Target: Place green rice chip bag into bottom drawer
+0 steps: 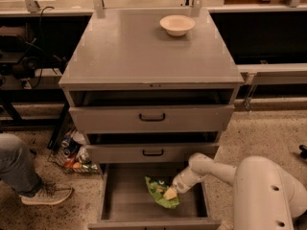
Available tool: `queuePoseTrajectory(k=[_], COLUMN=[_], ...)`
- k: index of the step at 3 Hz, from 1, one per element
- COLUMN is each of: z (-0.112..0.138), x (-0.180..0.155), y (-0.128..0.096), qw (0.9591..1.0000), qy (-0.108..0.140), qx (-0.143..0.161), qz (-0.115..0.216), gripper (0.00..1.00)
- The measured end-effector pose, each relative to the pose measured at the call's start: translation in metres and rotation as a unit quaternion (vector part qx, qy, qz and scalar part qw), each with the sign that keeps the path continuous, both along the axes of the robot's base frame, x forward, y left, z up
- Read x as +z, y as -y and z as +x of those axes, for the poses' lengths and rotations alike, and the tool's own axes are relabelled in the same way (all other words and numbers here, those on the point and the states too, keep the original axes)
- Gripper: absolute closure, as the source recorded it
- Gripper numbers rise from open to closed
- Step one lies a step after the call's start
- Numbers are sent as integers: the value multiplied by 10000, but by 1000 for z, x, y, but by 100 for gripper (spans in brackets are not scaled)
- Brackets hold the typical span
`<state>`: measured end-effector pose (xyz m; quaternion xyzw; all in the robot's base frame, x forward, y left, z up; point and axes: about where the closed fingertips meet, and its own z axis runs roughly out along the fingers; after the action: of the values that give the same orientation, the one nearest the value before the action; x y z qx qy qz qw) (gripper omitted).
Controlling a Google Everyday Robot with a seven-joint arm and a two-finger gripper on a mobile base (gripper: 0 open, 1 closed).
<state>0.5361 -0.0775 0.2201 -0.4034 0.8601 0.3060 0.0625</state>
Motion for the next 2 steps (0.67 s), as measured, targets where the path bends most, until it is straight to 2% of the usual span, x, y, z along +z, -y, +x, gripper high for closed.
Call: queuePoseTrajectory(k=[1,2], z=[-1,-1], x=[-4,-10], y=[5,11], qw=[9999,9991], qy=[-72,-209], qx=[-122,-348], qz=[-13,-84], gripper=[36,5])
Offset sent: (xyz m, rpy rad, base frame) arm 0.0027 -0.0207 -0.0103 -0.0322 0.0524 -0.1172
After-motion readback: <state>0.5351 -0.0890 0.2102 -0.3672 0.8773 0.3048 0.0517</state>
